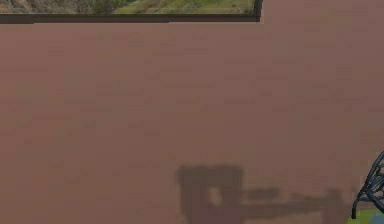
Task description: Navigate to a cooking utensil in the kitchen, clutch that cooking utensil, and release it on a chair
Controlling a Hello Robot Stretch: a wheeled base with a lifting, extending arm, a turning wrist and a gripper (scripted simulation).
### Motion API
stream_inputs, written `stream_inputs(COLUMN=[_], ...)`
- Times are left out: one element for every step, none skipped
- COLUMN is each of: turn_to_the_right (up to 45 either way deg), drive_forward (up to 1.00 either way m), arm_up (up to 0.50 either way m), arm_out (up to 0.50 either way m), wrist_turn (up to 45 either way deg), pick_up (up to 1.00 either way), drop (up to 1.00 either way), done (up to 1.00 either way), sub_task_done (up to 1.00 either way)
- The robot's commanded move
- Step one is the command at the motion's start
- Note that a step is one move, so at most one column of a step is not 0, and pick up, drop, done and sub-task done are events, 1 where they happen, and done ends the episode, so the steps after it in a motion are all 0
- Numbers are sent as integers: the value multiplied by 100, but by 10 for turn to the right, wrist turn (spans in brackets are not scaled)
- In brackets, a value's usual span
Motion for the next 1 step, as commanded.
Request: stream_inputs(turn_to_the_right=[0], drive_forward=[0], arm_up=[0], arm_out=[0], wrist_turn=[450], pick_up=[0], drop=[0], done=[0], sub_task_done=[0])
